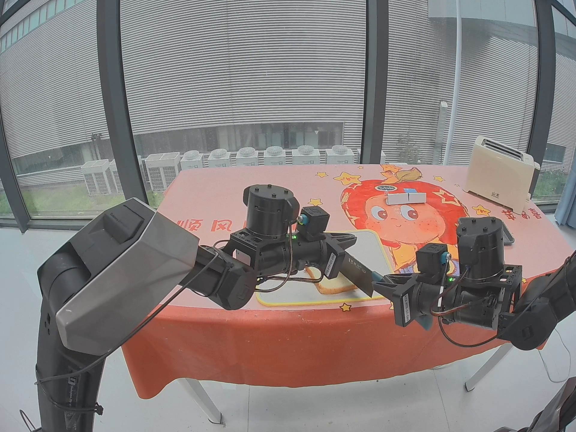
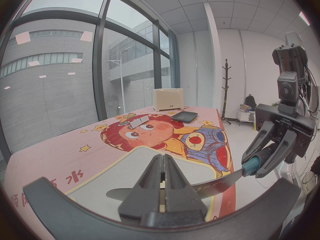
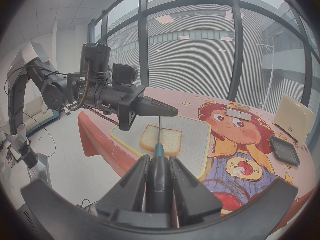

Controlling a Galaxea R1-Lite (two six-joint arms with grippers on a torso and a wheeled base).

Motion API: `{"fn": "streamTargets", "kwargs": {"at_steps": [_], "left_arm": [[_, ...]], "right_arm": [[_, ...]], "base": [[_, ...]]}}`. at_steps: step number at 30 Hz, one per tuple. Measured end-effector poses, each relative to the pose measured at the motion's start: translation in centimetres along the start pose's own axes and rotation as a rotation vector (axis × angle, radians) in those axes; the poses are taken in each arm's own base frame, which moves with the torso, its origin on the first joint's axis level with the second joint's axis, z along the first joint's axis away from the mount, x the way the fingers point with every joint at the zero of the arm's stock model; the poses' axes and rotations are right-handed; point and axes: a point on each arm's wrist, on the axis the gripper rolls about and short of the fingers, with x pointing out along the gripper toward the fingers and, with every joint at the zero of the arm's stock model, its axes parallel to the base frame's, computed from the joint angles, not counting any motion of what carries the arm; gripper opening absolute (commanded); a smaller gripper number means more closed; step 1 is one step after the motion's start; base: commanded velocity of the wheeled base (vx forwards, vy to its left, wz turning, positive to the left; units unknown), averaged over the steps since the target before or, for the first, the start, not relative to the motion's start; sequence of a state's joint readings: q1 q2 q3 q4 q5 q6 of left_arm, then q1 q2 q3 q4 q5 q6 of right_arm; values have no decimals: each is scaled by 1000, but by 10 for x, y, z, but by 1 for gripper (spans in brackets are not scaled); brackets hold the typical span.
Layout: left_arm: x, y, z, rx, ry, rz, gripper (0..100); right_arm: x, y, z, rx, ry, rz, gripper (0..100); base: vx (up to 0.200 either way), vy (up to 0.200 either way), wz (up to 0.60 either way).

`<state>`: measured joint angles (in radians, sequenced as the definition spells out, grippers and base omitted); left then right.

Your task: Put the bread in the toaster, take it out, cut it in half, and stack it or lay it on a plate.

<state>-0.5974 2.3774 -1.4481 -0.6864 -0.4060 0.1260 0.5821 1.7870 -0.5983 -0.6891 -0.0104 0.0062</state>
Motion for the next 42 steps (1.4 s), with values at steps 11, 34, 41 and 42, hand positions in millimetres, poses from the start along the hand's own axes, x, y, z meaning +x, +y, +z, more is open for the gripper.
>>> {"fn": "streamTargets", "kwargs": {"at_steps": [11,34,41,42], "left_arm": [[1,12,2,2,-14,21,0],[5,14,-10,-7,3,18,0],[6,13,-18,-20,31,13,0],[7,14,-19,-18,28,14,0]], "right_arm": [[0,0,0,0,-3,0,0],[0,0,2,3,-9,-2,0],[0,0,7,6,-44,-5,0],[0,0,6,7,-42,-5,0]], "base": [[0,0,0],[0,0,0],[0,0,0],[0,0,0]]}}
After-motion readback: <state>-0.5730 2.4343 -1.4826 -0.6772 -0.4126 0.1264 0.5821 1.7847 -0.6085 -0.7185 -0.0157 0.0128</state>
